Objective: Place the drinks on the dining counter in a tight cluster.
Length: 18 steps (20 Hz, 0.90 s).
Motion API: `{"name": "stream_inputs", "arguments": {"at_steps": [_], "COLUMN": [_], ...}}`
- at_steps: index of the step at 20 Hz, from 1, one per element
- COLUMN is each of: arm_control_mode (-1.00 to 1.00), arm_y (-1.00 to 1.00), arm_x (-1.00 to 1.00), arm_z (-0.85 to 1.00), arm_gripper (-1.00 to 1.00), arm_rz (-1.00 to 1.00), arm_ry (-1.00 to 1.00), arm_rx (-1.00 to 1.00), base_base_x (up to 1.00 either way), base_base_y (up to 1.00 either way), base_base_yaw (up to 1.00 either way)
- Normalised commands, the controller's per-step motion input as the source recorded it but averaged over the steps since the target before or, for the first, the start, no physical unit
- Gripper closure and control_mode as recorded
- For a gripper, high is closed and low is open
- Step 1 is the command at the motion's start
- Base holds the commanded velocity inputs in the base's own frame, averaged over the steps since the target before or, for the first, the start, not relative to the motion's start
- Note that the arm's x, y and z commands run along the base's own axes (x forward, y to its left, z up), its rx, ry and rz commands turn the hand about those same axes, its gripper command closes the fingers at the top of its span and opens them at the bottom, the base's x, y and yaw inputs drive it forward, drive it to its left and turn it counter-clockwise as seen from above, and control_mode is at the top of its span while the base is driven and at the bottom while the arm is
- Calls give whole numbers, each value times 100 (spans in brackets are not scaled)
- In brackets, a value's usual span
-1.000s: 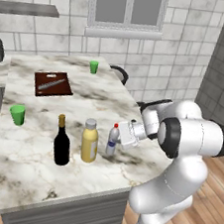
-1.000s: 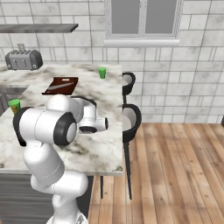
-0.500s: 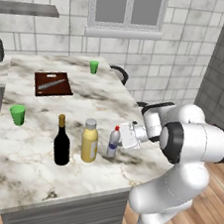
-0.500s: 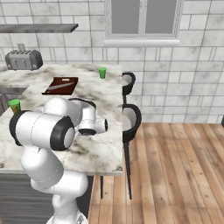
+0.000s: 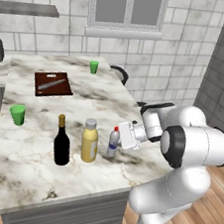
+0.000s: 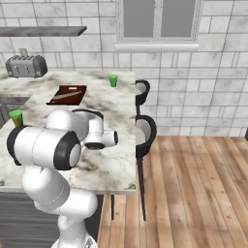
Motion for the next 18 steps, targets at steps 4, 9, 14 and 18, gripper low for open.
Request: {"name": "stream_inputs", "arguments": {"at_steps": [4, 9, 14, 18], "arm_control_mode": [-100, -100, -100, -100], "arm_y": [-1, 0, 0, 0], "arm_x": [0, 0, 0, 0], "arm_z": [0, 0, 0, 0], "arm_gripper": [100, -100, -100, -100], "arm_rz": [0, 0, 0, 0], "arm_ry": [0, 0, 0, 0], "arm_rx": [0, 0, 0, 0], "base_base_x": [0, 0, 0, 0], "base_base_y": [0, 0, 0, 0], "base_base_yaw": [0, 0, 0, 0]}}
